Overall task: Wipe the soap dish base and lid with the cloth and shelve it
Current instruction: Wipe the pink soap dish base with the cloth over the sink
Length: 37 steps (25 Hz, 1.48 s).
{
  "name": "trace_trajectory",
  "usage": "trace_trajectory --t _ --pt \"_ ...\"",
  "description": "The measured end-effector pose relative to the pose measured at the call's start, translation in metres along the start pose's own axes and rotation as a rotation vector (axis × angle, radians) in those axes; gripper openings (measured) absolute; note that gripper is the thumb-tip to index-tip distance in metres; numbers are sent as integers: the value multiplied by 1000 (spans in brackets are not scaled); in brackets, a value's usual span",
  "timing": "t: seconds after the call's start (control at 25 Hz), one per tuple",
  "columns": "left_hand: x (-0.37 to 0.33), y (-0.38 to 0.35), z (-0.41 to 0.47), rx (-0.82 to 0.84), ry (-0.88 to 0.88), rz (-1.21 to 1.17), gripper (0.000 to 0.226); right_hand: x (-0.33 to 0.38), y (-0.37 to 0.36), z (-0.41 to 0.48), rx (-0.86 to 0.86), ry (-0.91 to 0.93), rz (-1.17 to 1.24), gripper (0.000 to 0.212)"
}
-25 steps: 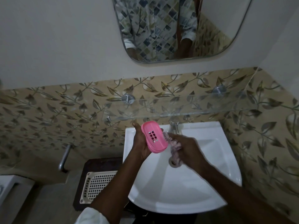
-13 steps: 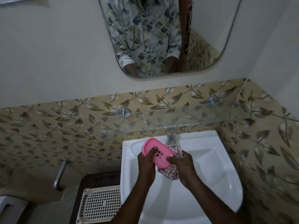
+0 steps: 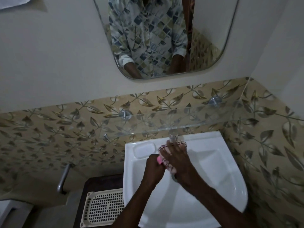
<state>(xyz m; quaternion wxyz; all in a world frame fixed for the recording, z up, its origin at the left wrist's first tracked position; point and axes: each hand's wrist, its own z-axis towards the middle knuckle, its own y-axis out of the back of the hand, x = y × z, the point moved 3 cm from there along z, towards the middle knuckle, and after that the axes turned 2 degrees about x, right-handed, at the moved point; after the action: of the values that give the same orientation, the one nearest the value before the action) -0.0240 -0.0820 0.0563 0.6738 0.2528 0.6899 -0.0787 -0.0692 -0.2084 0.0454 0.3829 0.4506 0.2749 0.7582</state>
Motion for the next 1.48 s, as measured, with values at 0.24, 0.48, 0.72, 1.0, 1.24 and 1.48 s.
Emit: trace_trajectory --t 0.24,0.48,0.72,1.0,1.24,1.48 --pt "3 2 4 -57 -36 82 19 -9 -5 -2 79 -64 44 52" --pt "3 -3 -6 -77 -33 56 20 -11 0 -7 61 -106 181 51" --pt "1 2 -4 -115 -12 -12 19 -2 3 2 -28 -166 269 65" --pt "2 2 -13 -129 -28 -64 28 -11 14 11 -142 -315 288 64" --pt "-4 6 -1 224 217 196 27 -4 31 25 -118 -44 205 36" --pt "-21 2 8 -128 -49 330 19 6 13 12 -151 -268 278 53"
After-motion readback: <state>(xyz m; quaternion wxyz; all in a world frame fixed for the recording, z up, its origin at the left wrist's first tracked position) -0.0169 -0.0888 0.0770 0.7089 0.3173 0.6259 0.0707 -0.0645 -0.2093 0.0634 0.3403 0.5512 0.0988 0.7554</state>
